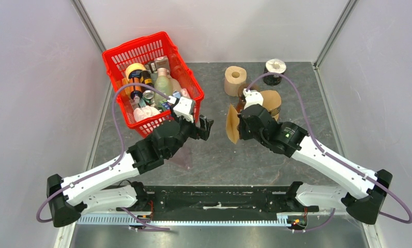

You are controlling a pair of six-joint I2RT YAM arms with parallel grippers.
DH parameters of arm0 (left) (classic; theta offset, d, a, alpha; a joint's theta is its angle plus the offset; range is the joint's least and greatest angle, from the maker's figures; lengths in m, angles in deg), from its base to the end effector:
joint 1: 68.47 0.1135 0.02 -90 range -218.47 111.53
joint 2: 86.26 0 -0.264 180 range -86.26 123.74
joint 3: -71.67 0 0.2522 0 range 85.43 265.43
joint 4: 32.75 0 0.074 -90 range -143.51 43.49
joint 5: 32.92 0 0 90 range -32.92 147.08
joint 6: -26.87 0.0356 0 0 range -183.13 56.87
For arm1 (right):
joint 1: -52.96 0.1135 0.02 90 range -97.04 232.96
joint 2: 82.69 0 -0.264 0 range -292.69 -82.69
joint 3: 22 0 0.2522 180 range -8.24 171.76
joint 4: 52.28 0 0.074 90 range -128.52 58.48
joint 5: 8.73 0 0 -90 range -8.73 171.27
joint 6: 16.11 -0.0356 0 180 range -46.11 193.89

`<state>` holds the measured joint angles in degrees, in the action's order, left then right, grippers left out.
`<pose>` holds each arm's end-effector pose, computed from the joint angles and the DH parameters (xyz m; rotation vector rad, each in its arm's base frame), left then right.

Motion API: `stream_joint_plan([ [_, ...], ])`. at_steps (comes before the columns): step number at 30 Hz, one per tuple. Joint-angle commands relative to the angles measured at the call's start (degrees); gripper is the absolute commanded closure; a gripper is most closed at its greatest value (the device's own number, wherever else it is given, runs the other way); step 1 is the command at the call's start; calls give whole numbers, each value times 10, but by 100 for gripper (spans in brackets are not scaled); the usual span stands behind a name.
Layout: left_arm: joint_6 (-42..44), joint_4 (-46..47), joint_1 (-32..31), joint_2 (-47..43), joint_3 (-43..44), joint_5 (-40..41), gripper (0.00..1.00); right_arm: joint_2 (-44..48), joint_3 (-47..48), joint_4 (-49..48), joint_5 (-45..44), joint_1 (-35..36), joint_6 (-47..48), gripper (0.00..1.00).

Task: Place the coffee filter in the dripper
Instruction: Pick up the coffee dripper from the center of the board.

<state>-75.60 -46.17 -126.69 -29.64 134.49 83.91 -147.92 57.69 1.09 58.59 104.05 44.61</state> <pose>0.1350 -0.1874 0.3479 0.3266 1.6795 -0.5279 0.1594 0.1756 0.3491 -0.2091 2.1999 0.3414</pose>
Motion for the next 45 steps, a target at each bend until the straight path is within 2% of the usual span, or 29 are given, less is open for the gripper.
stream_joint_plan([
  [1, -84, -114, 3, -35, -10, 23, 11, 36, -18, 26, 38, -2, 25, 100],
  [5, -154, -233, 3, -50, -33, 15, 11, 74, -46, 41, 51, -2, 34, 100],
  [8, -185, -276, 4, -78, -60, 0, 11, 90, -60, 42, 60, -3, 42, 100],
  [12, -227, -355, 14, -92, -79, 23, 10, 99, -64, 50, 70, -3, 48, 100],
  [19, -273, -398, 35, -71, -100, 78, 13, 99, -70, 43, 83, -3, 51, 100],
  [22, -276, -395, 39, -52, -105, 71, 15, 95, -69, 40, 89, -3, 53, 100],
  [26, -260, -361, 39, -39, -118, -4, 19, 92, -65, 40, 89, -3, 57, 100],
  [30, -270, -358, 40, -42, -138, -5, 20, 90, -64, 38, 92, -3, 60, 100],
  [33, -272, -334, 41, -45, -149, -27, 26, 92, -65, 39, 92, -3, 60, 100],
  [39, -260, -269, 42, -43, -171, -115, 46, 106, -68, 38, 91, -3, 57, 100],
  [45, -283, -188, 42, -50, -213, -156, 52, 112, -69, 39, 81, -3, 52, 100],
])
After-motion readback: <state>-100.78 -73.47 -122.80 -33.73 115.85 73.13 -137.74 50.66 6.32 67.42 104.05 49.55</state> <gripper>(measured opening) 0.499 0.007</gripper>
